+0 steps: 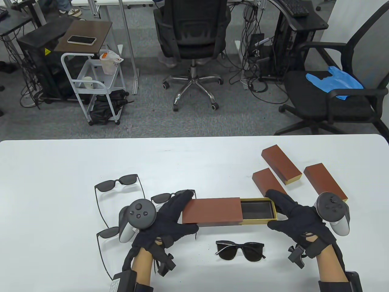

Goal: Slide to open storage boxes and store sunglasses

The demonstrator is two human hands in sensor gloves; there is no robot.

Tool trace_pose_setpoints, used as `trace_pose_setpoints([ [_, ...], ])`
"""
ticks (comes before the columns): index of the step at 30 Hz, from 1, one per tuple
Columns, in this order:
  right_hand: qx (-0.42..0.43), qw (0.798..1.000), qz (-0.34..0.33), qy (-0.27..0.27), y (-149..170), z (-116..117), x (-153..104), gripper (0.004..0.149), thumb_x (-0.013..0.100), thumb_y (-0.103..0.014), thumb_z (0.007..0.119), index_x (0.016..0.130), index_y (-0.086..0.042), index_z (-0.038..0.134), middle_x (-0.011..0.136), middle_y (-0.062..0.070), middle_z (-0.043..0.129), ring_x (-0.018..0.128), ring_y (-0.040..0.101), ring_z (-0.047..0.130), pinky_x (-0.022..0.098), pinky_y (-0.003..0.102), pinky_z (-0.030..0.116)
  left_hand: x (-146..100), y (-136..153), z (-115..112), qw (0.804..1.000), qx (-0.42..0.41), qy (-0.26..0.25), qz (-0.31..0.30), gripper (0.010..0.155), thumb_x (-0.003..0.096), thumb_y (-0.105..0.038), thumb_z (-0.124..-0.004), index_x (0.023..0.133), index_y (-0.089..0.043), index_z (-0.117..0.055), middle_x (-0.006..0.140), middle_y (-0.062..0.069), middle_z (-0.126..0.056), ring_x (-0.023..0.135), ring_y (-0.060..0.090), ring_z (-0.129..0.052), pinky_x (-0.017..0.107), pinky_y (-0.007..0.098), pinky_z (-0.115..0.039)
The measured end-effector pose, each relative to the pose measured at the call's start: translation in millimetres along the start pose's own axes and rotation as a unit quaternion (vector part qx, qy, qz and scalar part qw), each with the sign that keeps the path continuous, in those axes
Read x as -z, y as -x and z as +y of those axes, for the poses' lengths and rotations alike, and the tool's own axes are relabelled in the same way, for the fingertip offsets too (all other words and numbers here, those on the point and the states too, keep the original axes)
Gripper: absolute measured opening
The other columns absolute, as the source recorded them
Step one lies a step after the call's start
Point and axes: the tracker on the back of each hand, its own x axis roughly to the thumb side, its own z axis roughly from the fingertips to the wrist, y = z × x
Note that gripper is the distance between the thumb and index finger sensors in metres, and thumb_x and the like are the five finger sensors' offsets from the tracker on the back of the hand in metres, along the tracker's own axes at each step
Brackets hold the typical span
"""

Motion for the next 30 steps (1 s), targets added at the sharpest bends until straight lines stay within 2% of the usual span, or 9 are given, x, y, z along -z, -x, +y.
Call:
trace_pose_setpoints([
  [3,0.018,1.0,-0.012,0.014,-2,-1,0,0.079,0.033,-0.025,0.097,0.098,-0.023,0.054,0.108,0.012,0.052,0.089,0.045,0.074,0.066,0.06,0.065,-2,4,-1,0.996,-0.088,-0.021,0.001,0.087,0.0457,-0.056,-0.089,0.117,-0.033,-0.045,0.123,0.008,-0.052,0.109,0.04,-0.062,0.069,0.062,-0.066],
  [5,0.017,1.0,-0.017,0.017,-4,-1,-1,0.078,0.033,-0.025,0.097,0.099,-0.023,0.054,0.108,0.012,0.051,0.09,0.045,0.074,0.066,0.06,0.065,-3,6,-1,0.987,-0.153,-0.041,-0.001,0.082,0.0479,-0.053,-0.088,0.117,-0.033,-0.048,0.123,0.009,-0.052,0.109,0.04,-0.061,0.069,0.063,-0.065],
  [9,0.022,0.999,-0.031,0.032,-10,0,0,0.078,0.034,-0.026,0.096,0.099,-0.023,0.053,0.109,0.012,0.05,0.089,0.045,0.073,0.066,0.06,0.065,-5,6,-3,0.967,-0.233,-0.098,0.045,0.083,0.0506,-0.053,-0.085,0.118,-0.028,-0.043,0.121,0.011,-0.054,0.103,0.037,-0.071,0.066,0.058,-0.07],
  [11,0.02,0.999,-0.036,0.035,-13,0,0,0.078,0.034,-0.026,0.096,0.099,-0.023,0.052,0.109,0.012,0.05,0.09,0.045,0.073,0.066,0.06,0.065,-5,8,-7,0.953,-0.278,-0.085,0.082,0.085,0.0537,-0.056,-0.08,0.119,-0.024,-0.035,0.121,0.014,-0.05,0.101,0.037,-0.072,0.066,0.056,-0.071],
  [13,0.017,0.999,-0.038,0.035,-15,2,0,0.078,0.035,-0.026,0.094,0.099,-0.023,0.051,0.109,0.013,0.048,0.09,0.045,0.071,0.067,0.06,0.063,-6,11,-12,0.928,-0.342,-0.065,0.135,0.087,0.056,-0.057,-0.076,0.118,-0.019,-0.029,0.12,0.017,-0.047,0.1,0.037,-0.071,0.066,0.054,-0.071],
  [17,0.008,0.999,-0.038,0.032,-17,5,0,0.077,0.036,-0.026,0.091,0.1,-0.023,0.048,0.11,0.013,0.044,0.092,0.046,0.068,0.068,0.06,0.06,-7,19,-21,0.895,-0.418,-0.028,0.155,0.086,0.0586,-0.059,-0.073,0.118,-0.015,-0.028,0.117,0.019,-0.052,0.097,0.038,-0.075,0.065,0.054,-0.072],
  [22,0.004,0.999,-0.039,0.03,-18,8,2,0.077,0.037,-0.026,0.091,0.1,-0.023,0.048,0.11,0.013,0.043,0.092,0.045,0.067,0.068,0.06,0.06,-5,21,-22,0.896,-0.418,0.007,0.148,0.081,0.0613,-0.059,-0.065,0.118,-0.015,-0.027,0.112,0.017,-0.064,0.091,0.034,-0.083,0.061,0.051,-0.076],
  [24,0.0,0.999,-0.039,0.03,-18,9,2,0.077,0.037,-0.026,0.091,0.1,-0.023,0.047,0.11,0.013,0.043,0.092,0.045,0.067,0.068,0.06,0.06,-5,21,-22,0.898,-0.415,-0.005,0.143,0.078,0.062,-0.058,-0.062,0.118,-0.015,-0.027,0.107,0.013,-0.072,0.084,0.029,-0.09,0.057,0.048,-0.079],
  [30,-0.007,0.998,-0.047,0.029,-21,12,3,0.082,0.036,-0.027,0.092,0.101,-0.025,0.042,0.11,0.013,0.042,0.092,0.044,0.067,0.069,0.059,0.059,-7,18,-17,0.914,-0.38,-0.06,0.131,0.074,0.0624,-0.058,-0.057,0.117,-0.015,-0.032,0.101,0.012,-0.075,0.077,0.028,-0.091,0.052,0.045,-0.08],
])
